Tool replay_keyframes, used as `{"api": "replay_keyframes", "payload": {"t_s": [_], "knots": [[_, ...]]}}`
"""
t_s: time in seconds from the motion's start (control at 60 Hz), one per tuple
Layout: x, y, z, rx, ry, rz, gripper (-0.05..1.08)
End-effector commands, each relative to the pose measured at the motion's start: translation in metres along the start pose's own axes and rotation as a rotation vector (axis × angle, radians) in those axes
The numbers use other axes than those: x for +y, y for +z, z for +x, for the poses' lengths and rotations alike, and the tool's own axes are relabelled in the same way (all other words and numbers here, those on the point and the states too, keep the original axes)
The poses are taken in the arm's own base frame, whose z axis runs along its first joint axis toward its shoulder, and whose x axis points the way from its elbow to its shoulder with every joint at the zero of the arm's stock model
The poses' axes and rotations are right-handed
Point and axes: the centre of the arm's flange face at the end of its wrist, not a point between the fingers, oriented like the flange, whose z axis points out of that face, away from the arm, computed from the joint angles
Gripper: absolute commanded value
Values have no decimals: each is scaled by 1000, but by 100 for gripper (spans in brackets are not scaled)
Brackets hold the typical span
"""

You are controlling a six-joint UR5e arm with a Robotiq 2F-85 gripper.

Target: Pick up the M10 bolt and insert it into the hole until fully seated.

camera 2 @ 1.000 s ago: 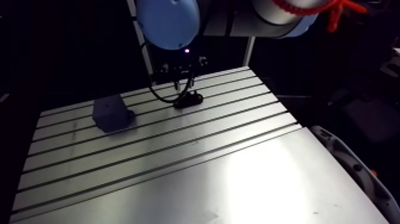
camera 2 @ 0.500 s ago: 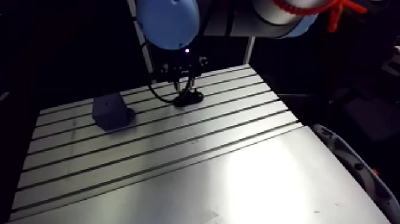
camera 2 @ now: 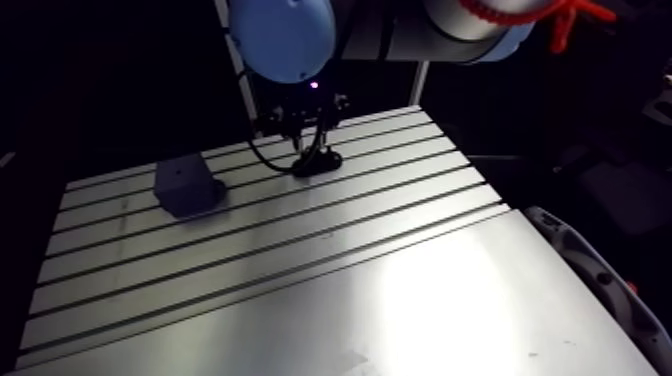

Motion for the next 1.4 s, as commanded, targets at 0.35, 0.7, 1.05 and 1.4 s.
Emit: {"api": "replay_keyframes", "payload": {"t_s": [0.35, 0.7, 1.05, 1.4], "knots": [[0, 8, 1, -12, 2, 3, 55], [2, 8, 0, -12, 7, -26, 55], [-1, 10, -1, -16, 6, -23, 55], [-1, 12, 0, -18, 4, -21, 55]]}}
